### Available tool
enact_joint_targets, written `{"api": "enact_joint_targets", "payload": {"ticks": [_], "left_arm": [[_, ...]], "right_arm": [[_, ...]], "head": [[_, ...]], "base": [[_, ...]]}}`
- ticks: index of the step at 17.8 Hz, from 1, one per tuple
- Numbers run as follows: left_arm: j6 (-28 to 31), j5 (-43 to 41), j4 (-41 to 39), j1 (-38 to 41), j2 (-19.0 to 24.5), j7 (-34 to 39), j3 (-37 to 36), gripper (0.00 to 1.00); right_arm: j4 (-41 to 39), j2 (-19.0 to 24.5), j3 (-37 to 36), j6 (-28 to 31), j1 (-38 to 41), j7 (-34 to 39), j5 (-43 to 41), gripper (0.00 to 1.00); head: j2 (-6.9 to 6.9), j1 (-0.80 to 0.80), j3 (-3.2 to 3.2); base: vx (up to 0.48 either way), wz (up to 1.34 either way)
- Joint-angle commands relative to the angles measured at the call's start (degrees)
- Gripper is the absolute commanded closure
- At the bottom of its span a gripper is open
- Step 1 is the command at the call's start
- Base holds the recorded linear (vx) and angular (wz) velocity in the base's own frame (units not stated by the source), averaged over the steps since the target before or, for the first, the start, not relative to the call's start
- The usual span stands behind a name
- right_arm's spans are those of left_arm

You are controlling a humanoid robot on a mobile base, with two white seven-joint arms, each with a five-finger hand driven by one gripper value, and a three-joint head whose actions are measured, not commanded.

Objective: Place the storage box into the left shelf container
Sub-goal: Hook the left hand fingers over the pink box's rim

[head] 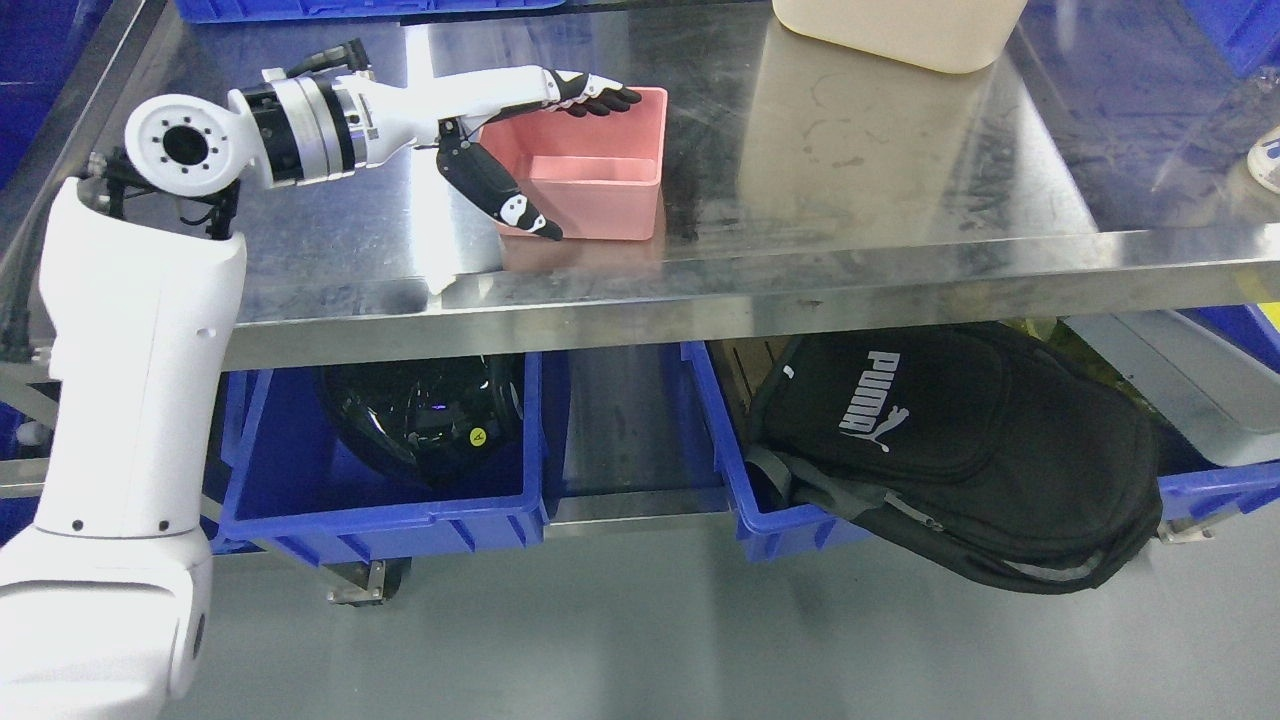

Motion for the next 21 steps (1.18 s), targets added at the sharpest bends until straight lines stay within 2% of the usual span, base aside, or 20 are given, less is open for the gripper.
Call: {"api": "enact_joint_targets", "payload": {"ticks": [1,3,7,9,12,13,15,16,18,21], "left_arm": [[0.88,-4.51,15.59,-4.94,-6.73,-0.62,-7.28,0.07],[0.88,-7.15,17.89,-5.21,-8.14,-1.06,-7.02,0.10],[0.79,-7.60,19.56,-5.21,-9.11,-1.23,-6.58,0.27],[0.70,-7.43,19.74,-5.12,-9.55,-3.59,-5.70,0.34],[-0.70,-6.99,20.87,-5.12,-10.95,-4.66,-0.97,0.55],[-2.71,-6.99,21.67,-5.12,-11.72,-4.84,1.31,0.65],[-6.57,-6.20,23.16,-4.86,-11.72,-6.50,6.67,0.93],[-7.55,-5.07,24.04,-4.77,-11.72,-7.12,9.39,1.00],[-7.39,-1.13,24.57,-4.60,-11.72,-7.65,14.23,1.00],[-7.30,13.70,25.28,-2.32,-11.72,-7.65,21.53,1.00]], "right_arm": [[-1.00,-1.00,-0.26,0.01,0.53,0.04,0.09,0.00],[-1.00,-1.00,-0.26,0.01,0.53,0.04,0.09,0.00],[-1.00,-1.00,-0.26,0.01,0.53,0.04,0.09,0.00],[-1.00,-1.00,-0.26,0.01,0.53,0.04,0.09,0.00],[-1.00,-1.00,-0.26,0.01,0.53,0.04,0.09,0.00],[-1.00,-1.00,-0.26,0.01,0.53,0.04,0.09,0.00],[-1.00,-1.00,-0.26,0.01,0.53,0.04,0.09,0.00],[-1.00,-1.00,-0.26,0.01,0.53,0.04,0.09,0.00],[-1.00,-1.00,-0.26,0.01,0.53,0.04,0.09,0.00],[-1.00,-1.00,-0.26,0.01,0.53,0.04,0.09,0.00]], "head": [[0.00,0.00,0.00],[0.00,0.00,0.00],[0.00,0.00,0.00],[0.00,0.00,0.00],[0.00,0.00,0.00],[0.00,0.00,0.00],[0.00,0.00,0.00],[0.00,0.00,0.00],[0.00,0.00,0.00],[0.00,0.00,0.00]], "base": [[0.000,0.00],[0.000,0.00],[0.000,0.00],[-0.001,0.05],[-0.001,0.06],[0.002,0.07],[0.001,0.06],[0.000,0.06],[-0.004,0.07],[0.000,0.05]]}}
